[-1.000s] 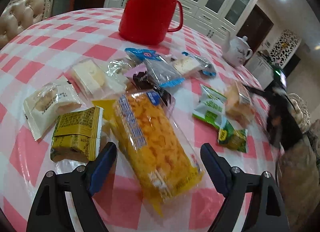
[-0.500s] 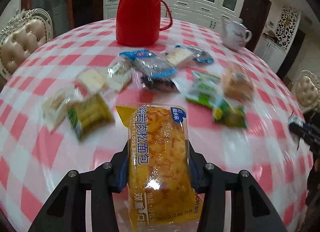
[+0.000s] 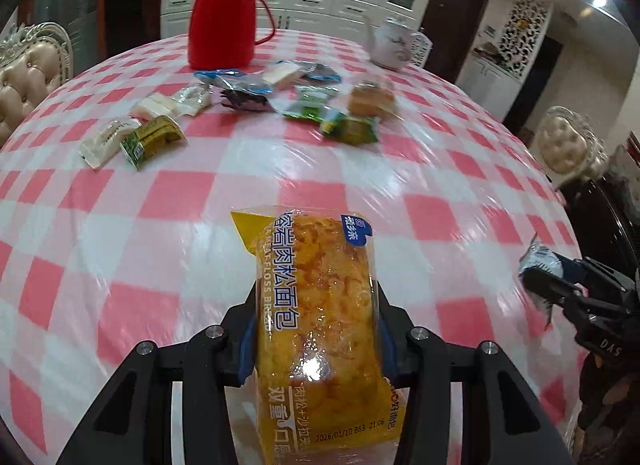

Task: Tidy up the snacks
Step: 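Grasp the yellow bread bag with the left gripper while the right grasps a white-orange snack packet, then carry both packets over the bin and open both grippers to drop them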

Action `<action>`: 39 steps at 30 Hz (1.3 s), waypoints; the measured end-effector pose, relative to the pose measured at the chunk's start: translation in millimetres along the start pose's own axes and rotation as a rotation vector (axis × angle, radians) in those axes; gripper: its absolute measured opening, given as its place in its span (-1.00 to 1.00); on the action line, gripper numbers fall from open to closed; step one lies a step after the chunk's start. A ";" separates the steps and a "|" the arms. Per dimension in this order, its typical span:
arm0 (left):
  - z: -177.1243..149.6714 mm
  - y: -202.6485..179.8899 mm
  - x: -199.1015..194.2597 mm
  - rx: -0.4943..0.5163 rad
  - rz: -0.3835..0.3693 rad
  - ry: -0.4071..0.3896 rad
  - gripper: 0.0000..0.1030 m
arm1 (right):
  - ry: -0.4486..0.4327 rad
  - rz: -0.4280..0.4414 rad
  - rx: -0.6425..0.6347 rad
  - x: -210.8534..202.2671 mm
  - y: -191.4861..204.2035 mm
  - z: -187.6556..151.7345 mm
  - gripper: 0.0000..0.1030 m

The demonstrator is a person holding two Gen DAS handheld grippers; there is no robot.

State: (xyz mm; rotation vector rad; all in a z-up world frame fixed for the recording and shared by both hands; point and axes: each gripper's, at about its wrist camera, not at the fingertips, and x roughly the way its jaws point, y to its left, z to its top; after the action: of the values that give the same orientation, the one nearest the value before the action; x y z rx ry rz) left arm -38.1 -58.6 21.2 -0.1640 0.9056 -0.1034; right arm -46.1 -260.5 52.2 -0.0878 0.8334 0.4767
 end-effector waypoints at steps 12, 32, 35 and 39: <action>-41.2 -55.0 -37.9 0.116 -0.129 -0.018 -0.06 | -0.007 -0.053 -0.028 -61.2 14.8 -49.9 -0.10; -108.6 -232.4 -35.6 0.542 -0.357 0.127 -0.06 | 0.157 -0.263 0.022 -140.2 -66.0 -140.7 -0.10; -121.4 -261.2 -39.4 0.620 -0.399 0.139 -0.06 | 0.193 -0.307 0.018 -150.1 -80.9 -147.6 -0.10; -138.9 -291.6 -41.6 0.703 -0.459 0.165 -0.06 | 0.240 -0.352 0.016 -164.4 -98.9 -160.7 -0.10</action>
State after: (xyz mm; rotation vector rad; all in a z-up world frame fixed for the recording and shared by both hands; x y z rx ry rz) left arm -179.2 -352.1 23.2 0.3002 0.9334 -0.8587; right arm -207.9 -451.5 52.8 -0.2761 1.0325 0.1276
